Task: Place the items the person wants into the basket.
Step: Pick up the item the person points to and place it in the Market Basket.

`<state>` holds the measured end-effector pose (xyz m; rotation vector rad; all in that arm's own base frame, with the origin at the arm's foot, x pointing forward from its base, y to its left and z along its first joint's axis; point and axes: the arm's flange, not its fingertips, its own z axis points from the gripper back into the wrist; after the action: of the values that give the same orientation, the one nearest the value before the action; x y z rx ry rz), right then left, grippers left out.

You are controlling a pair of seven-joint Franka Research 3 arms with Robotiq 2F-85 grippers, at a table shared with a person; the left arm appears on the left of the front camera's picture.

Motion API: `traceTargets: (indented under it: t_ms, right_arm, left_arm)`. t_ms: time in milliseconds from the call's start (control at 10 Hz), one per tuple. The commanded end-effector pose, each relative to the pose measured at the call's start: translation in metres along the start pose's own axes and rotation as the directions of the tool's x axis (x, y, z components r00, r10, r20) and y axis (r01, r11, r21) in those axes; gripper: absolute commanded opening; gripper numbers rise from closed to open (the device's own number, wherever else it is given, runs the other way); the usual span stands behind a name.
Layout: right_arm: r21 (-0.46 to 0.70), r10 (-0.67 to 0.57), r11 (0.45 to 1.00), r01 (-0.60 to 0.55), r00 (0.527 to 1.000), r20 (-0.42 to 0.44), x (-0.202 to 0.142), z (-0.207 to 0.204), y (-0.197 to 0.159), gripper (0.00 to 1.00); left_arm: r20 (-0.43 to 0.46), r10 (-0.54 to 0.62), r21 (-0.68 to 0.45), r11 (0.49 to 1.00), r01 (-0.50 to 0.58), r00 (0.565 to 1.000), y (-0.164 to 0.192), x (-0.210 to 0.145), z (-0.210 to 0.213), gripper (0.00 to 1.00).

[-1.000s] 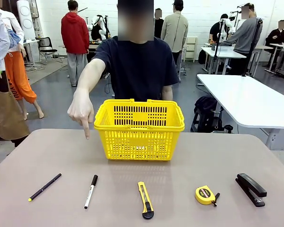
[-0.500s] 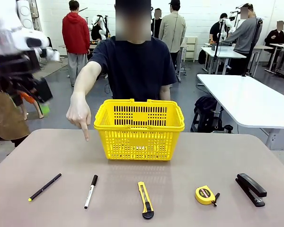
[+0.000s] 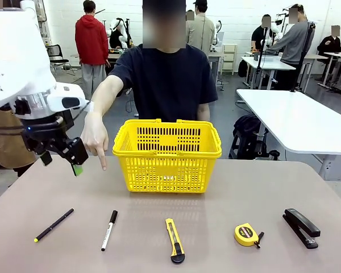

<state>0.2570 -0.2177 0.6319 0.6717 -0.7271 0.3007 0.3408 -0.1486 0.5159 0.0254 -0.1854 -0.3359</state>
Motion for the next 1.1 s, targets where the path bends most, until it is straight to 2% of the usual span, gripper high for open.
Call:
traceTargets:
  t_ms: [0,100,700,1000]
  right_arm:
    - [0.022,0.012,1.0,-0.013,1.0,0.015,0.0,0.0,-0.001,1.0]
    - [0.022,0.012,1.0,-0.013,1.0,0.015,0.0,0.0,-0.001,1.0]
    - [0.022,0.012,1.0,-0.013,1.0,0.015,0.0,0.0,-0.001,1.0]
    - [0.022,0.012,1.0,-0.013,1.0,0.015,0.0,0.0,-0.001,1.0]
  left_arm:
    - [0.031,0.023,-0.046,0.999,-0.021,0.999,0.002,0.0,0.01,1.0]
    - [0.0,0.0,0.0,1.0,0.0,1.0,0.0,0.0,0.0,1.0]
    - [0.002,-0.003,-0.006,1.0,0.003,1.0,-0.001,0.0,0.001,1.0]
    - [0.021,0.058,0.013,0.998,-0.058,0.998,-0.051,-0.034,-0.045,1.0]
